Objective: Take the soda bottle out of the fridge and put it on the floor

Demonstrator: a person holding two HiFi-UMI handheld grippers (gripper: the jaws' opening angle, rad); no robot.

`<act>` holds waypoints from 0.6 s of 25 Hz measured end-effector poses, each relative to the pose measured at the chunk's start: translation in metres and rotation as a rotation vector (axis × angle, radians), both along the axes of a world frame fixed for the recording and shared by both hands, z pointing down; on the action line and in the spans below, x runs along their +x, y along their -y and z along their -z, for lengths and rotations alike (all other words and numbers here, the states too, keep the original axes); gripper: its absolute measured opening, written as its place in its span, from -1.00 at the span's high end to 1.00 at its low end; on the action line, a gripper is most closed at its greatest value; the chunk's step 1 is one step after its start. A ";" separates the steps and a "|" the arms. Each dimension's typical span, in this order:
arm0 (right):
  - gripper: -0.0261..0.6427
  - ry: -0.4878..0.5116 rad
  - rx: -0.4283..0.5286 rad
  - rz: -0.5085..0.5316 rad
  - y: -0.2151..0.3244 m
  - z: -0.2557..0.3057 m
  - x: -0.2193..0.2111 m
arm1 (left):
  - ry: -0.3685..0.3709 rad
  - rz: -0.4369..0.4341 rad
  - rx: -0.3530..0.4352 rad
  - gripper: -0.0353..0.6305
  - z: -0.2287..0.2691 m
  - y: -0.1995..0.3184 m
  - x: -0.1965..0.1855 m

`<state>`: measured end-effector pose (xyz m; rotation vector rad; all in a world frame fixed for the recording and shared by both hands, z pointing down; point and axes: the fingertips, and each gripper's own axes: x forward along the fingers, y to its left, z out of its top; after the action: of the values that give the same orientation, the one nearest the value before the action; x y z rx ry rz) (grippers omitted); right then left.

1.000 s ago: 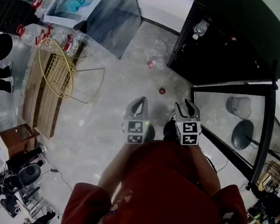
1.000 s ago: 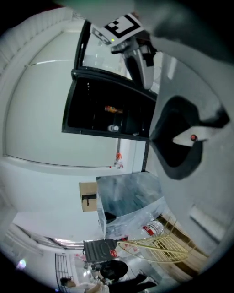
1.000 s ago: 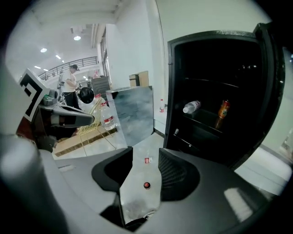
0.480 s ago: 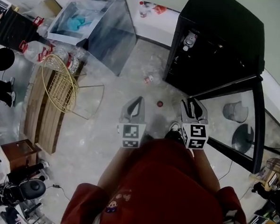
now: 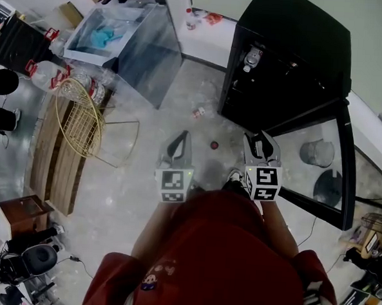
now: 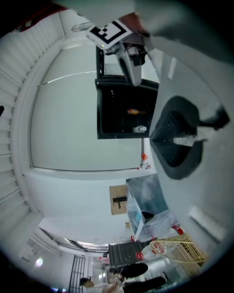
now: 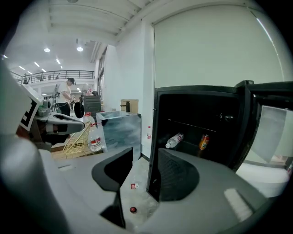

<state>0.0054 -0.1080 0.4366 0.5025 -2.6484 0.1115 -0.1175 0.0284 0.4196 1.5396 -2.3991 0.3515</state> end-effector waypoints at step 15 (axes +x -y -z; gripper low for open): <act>0.44 0.005 0.016 -0.028 0.006 0.006 0.024 | -0.002 -0.017 0.001 0.89 0.002 0.004 0.021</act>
<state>0.0291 -0.1141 0.4304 0.5459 -2.6493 0.1009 -0.0967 0.0246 0.4178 1.5605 -2.3867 0.3530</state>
